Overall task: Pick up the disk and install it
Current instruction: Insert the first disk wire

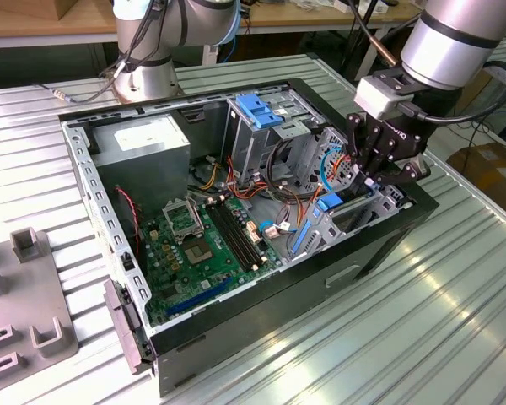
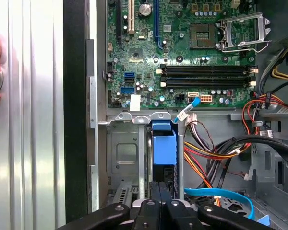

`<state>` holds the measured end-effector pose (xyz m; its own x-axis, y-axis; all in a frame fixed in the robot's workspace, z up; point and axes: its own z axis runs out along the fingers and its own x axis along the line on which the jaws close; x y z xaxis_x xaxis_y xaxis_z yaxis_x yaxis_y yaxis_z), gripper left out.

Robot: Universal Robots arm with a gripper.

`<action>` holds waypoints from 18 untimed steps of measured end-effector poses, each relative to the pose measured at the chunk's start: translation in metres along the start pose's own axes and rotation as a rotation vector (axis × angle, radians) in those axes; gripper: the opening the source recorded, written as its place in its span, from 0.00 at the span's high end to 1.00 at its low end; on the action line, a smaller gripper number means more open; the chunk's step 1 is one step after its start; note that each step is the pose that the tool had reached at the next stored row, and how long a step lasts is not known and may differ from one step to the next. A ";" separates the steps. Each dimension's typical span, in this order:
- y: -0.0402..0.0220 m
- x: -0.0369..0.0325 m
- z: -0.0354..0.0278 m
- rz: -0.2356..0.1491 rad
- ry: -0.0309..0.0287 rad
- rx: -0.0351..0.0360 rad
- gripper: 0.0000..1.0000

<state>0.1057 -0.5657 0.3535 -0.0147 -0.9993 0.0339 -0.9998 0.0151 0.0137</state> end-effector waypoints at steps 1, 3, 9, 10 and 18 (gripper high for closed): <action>0.0000 0.0000 0.0000 0.000 0.0000 0.0000 0.89; 0.0000 0.0000 -0.0001 0.000 0.0001 0.0000 0.89; -0.0034 0.0000 -0.0028 -0.051 -0.0010 -0.0004 0.89; -0.0067 0.0000 -0.0040 -0.062 -0.0014 -0.0032 0.89; -0.0221 -0.0003 -0.0075 -0.100 -0.0012 -0.0188 0.89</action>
<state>0.1279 -0.5655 0.3607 0.0850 -0.9959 0.0302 -0.9958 -0.0839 0.0357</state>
